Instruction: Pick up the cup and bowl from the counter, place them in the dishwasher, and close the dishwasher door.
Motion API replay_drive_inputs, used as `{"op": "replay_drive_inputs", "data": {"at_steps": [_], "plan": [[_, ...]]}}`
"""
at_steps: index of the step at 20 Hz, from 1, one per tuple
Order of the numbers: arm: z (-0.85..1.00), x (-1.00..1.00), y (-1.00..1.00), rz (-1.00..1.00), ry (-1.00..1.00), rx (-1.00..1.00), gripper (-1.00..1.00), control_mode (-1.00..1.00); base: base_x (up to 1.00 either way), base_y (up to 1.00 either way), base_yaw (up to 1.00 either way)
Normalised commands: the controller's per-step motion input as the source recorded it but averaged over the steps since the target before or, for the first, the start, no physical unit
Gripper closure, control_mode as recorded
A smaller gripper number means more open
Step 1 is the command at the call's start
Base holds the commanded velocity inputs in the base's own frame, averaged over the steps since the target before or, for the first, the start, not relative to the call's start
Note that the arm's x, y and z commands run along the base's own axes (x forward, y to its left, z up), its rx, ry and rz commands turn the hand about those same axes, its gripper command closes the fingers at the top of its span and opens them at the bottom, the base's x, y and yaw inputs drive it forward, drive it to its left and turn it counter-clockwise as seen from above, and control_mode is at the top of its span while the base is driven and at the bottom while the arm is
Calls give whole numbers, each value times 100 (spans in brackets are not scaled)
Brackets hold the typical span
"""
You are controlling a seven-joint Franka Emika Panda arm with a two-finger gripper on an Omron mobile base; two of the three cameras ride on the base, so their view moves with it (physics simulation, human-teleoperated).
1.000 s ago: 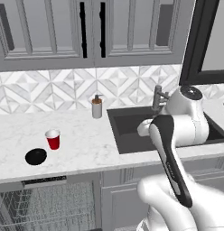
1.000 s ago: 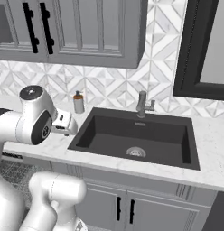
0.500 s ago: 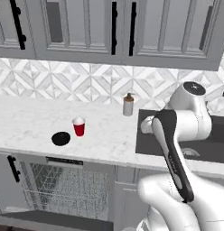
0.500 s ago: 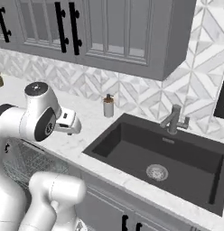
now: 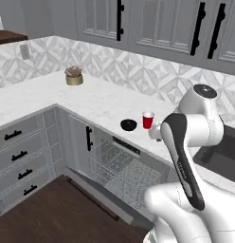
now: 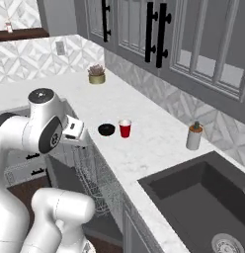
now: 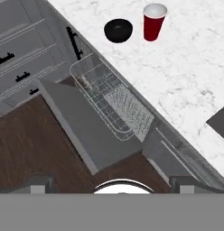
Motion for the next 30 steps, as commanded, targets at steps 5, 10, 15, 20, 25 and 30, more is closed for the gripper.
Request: {"op": "replay_drive_inputs", "data": {"at_steps": [5,10,15,20,25,30], "plan": [[0,0,0,0,0,0,-100,100,-50,-31,70],[0,0,0,0,0,0,-100,100,-29,-4,27],[0,0,0,0,0,0,-100,100,56,-24,33],[0,0,0,0,0,0,-100,100,23,-81,29],[0,0,0,0,0,0,-100,100,17,-44,14],[0,0,0,0,0,0,-100,100,44,0,-17]]}}
